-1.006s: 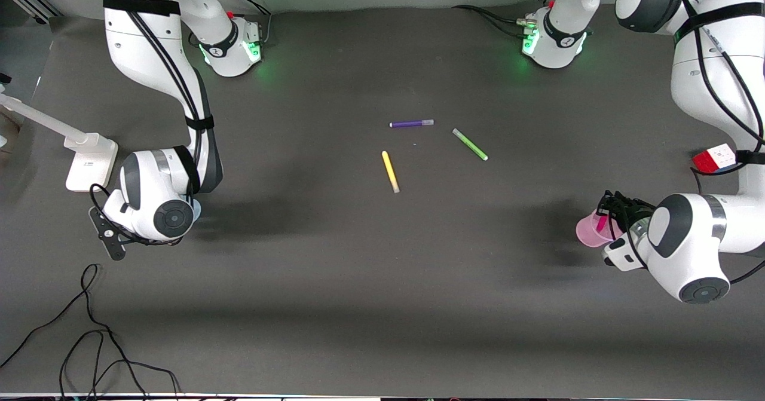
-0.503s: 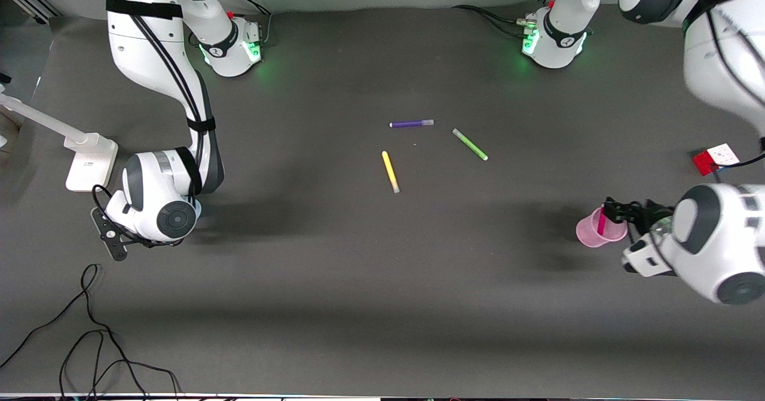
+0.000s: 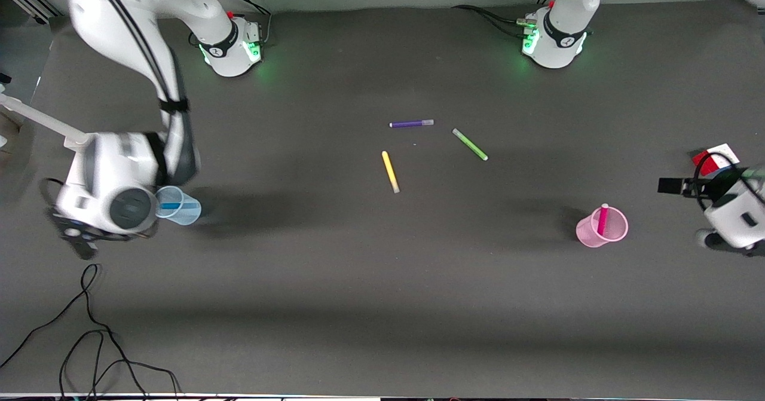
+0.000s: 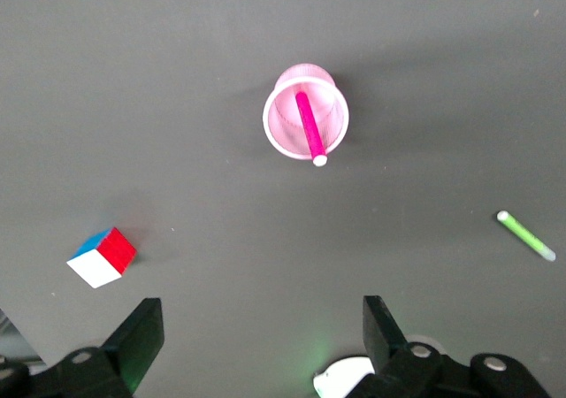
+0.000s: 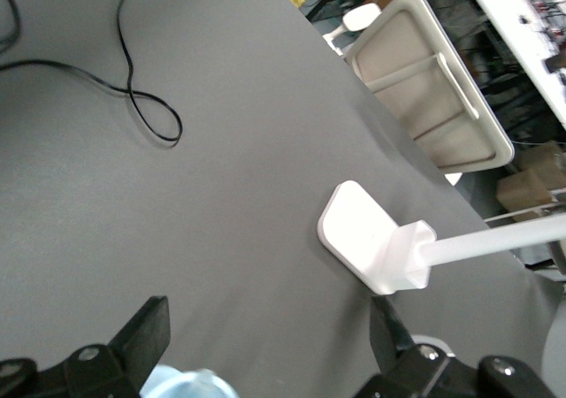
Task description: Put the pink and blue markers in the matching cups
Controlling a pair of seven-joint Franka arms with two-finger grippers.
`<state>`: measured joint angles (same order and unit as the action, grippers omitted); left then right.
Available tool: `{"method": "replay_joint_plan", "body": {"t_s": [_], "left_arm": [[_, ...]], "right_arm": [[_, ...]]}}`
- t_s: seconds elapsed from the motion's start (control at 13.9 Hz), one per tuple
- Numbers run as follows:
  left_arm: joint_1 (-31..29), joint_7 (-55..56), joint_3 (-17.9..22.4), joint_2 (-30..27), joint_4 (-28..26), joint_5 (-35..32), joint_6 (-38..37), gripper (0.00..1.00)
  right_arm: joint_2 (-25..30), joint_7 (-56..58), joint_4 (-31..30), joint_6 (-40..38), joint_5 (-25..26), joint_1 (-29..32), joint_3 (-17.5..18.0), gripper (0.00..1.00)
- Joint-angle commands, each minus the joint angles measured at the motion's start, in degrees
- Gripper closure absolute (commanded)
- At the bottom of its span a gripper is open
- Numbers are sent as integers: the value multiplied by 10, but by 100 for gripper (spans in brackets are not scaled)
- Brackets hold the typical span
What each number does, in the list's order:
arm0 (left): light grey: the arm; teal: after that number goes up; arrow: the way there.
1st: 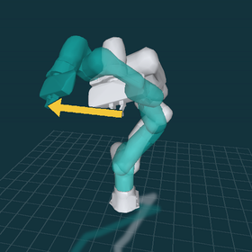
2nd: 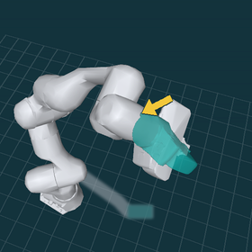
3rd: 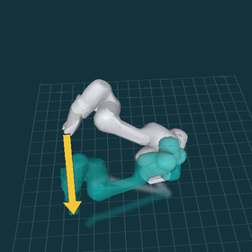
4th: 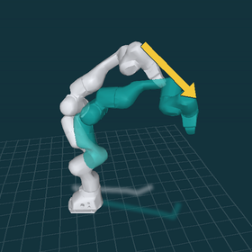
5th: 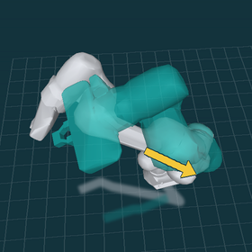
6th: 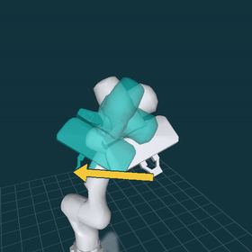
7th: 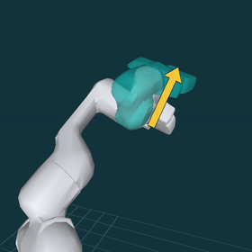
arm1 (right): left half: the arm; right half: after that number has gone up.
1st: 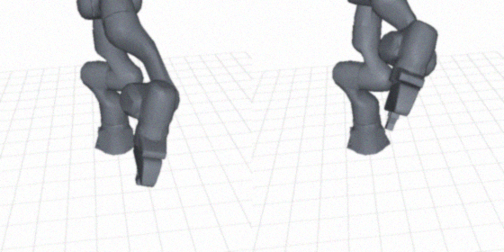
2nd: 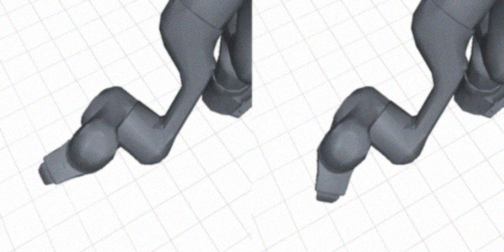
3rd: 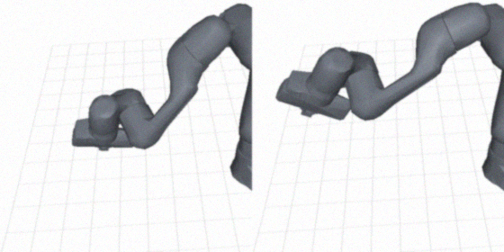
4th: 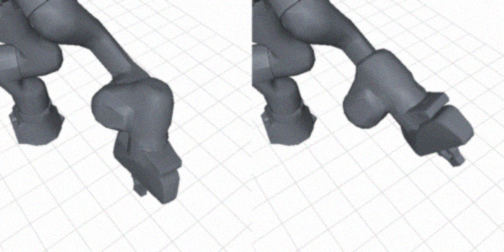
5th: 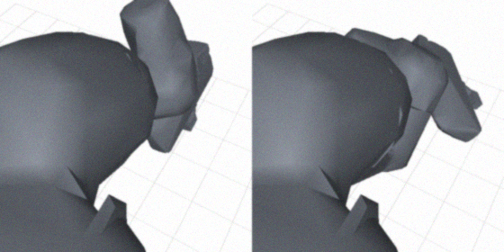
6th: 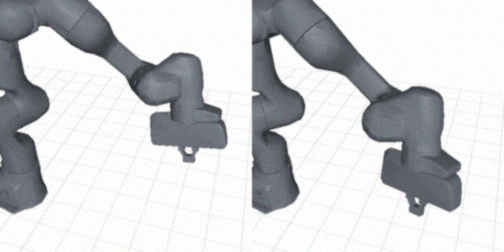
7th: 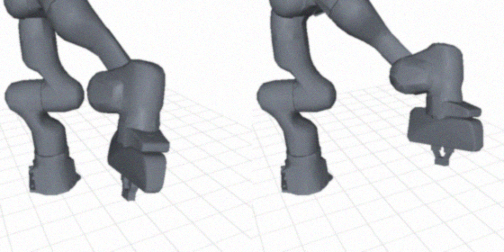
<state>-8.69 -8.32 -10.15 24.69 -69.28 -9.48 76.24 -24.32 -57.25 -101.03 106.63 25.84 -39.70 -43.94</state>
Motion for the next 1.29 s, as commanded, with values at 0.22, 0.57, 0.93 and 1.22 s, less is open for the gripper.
{"method": "replay_joint_plan", "body": {"t_s": [0.22, 0.57, 0.93, 1.22], "left_arm": [[-5, 0, 0, -187, -232, 44, 135, 0], [47, 14, 41, -248, -294, 74, 174, 0], [97, 25, 84, -246, -261, 81, 150, 0], [97, 27, 81, -243, -254, 81, 136, 0]], "right_arm": [[201, 171, -24, -63, -67, -1, -6, 0], [338, 345, -29, -115, -139, -1, -20, 0], [379, 477, -29, -133, -169, -8, -55, 0], [367, 478, -15, -132, -168, -10, -51, 0]]}}
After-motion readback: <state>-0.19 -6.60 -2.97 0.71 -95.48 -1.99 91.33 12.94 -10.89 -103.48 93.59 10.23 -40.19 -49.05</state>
